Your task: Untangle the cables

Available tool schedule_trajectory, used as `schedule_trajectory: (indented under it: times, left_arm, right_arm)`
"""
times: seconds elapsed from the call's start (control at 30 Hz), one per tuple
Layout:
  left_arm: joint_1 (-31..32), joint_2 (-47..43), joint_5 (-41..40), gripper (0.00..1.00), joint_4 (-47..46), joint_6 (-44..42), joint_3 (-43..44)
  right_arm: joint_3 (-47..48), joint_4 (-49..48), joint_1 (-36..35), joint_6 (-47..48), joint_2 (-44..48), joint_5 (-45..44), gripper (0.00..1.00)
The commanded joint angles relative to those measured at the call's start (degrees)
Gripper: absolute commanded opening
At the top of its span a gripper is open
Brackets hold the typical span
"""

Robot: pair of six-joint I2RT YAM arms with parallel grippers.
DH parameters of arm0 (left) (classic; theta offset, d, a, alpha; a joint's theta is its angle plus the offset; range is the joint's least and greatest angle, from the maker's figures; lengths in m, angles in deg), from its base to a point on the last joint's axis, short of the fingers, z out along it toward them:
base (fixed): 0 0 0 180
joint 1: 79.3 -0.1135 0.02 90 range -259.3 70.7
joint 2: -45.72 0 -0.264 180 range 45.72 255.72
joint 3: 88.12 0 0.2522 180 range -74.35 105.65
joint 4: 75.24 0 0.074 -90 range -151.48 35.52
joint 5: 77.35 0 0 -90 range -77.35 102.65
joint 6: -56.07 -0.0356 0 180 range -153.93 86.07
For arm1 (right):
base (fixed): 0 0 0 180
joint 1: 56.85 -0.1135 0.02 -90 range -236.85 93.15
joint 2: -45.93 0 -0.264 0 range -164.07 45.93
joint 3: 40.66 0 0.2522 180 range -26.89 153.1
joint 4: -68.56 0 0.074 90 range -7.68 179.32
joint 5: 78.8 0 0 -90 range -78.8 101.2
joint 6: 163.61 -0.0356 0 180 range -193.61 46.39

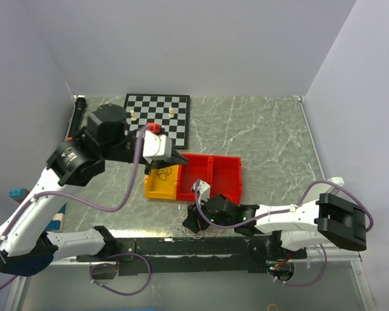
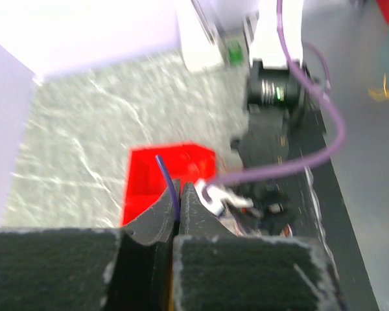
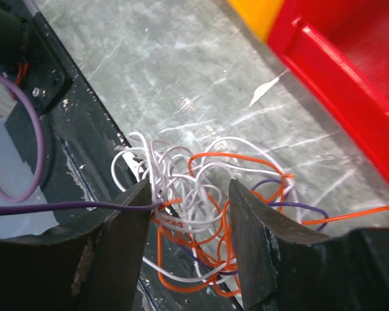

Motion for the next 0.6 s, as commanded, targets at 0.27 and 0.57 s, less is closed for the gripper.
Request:
schedule_trajectory:
  times: [0.27, 0.57]
  left_arm:
    - [-0.03, 4.10, -12.01, 0.01, -14.25, 9.64, 25.01]
    - [0.05, 3.50, -20.02, 0.01, -22.93, 9.56, 29.34]
  right_arm:
    - [-5.38, -3.38, 0.31, -4.13, 1.15, 4.06, 0.58]
    - [-7.31, -1.00, 0.31, -5.27, 3.18, 5.20, 0.57]
